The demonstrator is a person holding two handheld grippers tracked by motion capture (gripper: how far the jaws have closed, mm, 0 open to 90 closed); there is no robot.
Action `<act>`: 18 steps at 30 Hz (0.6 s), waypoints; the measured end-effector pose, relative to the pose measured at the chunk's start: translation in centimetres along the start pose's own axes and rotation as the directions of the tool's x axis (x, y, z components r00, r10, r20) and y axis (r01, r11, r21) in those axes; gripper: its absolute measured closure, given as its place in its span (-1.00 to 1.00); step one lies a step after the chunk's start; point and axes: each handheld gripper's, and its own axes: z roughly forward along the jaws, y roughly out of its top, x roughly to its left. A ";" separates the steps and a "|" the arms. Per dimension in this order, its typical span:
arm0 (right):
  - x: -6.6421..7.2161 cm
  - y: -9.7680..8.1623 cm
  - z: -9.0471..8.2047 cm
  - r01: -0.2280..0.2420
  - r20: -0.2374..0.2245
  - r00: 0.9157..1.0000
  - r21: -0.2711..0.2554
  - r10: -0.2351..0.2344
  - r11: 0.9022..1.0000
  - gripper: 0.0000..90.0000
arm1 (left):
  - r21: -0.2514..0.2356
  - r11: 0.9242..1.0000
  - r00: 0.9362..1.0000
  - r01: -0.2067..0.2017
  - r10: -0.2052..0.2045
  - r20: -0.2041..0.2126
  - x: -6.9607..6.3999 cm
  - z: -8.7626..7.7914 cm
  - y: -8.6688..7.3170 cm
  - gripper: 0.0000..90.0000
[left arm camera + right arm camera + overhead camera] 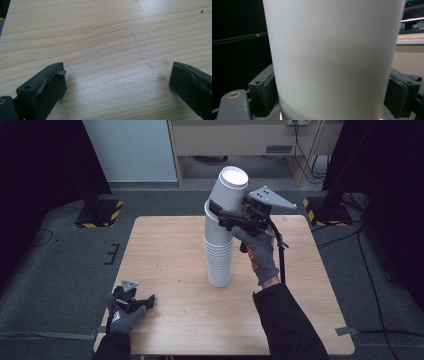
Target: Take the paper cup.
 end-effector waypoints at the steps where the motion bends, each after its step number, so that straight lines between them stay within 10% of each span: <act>1: -0.1 0.1 -0.1 0.000 -0.002 1.000 -0.006 0.000 1.000 -0.67 | 0.000 1.000 1.000 0.000 0.000 0.000 0.0 0.0 0.0 -1.00; 18: -1.6 1.3 -3.5 -0.013 0.060 0.998 -0.034 0.015 0.999 -0.67 | 0.000 1.000 1.000 0.000 0.000 0.000 0.0 0.0 0.0 -1.00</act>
